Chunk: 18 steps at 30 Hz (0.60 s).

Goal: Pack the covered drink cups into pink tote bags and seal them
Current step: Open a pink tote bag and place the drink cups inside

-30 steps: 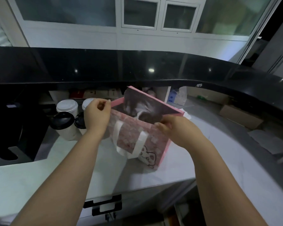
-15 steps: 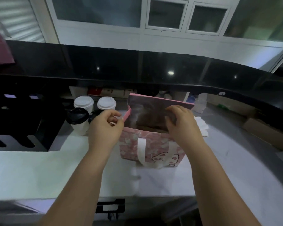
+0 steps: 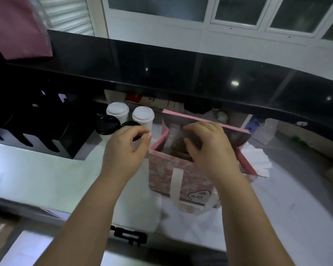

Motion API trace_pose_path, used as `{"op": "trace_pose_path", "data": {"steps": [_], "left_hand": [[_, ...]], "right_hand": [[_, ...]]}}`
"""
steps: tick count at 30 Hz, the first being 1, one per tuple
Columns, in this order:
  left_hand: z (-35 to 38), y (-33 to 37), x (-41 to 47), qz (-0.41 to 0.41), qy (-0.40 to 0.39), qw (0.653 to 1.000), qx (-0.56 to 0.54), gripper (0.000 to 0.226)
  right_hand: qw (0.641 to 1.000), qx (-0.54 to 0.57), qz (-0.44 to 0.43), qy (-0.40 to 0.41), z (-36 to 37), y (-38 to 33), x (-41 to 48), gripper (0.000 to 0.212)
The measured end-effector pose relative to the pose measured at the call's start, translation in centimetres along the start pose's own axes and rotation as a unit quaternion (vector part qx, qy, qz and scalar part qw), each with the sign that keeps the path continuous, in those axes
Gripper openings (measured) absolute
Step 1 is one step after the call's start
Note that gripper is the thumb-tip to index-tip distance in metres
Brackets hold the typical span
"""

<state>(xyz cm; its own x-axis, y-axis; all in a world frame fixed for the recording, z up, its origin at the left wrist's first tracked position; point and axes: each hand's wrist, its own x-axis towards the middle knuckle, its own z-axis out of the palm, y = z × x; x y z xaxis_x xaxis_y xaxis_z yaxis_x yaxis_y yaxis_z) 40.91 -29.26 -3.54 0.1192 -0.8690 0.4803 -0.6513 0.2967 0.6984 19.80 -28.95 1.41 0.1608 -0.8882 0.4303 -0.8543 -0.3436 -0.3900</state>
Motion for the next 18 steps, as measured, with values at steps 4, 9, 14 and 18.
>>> {"op": "trace_pose_path", "data": {"steps": [4,9,14,18], "left_hand": [[-2.0,-1.0,0.6,0.018,0.049,0.989,0.142,0.025],[-3.7,-4.3,0.2,-0.056,0.015,0.982,0.179,0.03],[-6.1,-8.5,2.9,-0.066,-0.007,0.977,0.204,0.039],[-8.6,-12.1,5.5,-0.066,-0.02,0.973,0.219,0.042]], "right_hand": [[0.997,0.05,-0.045,-0.027,0.9,-2.3,0.7,0.03],[0.99,0.091,-0.071,-0.076,2.4,-5.7,2.0,0.033],[0.982,0.114,-0.089,-0.119,5.1,-11.1,5.1,0.038],[0.982,0.076,-0.061,-0.16,9.8,-15.1,8.2,0.036]]}}
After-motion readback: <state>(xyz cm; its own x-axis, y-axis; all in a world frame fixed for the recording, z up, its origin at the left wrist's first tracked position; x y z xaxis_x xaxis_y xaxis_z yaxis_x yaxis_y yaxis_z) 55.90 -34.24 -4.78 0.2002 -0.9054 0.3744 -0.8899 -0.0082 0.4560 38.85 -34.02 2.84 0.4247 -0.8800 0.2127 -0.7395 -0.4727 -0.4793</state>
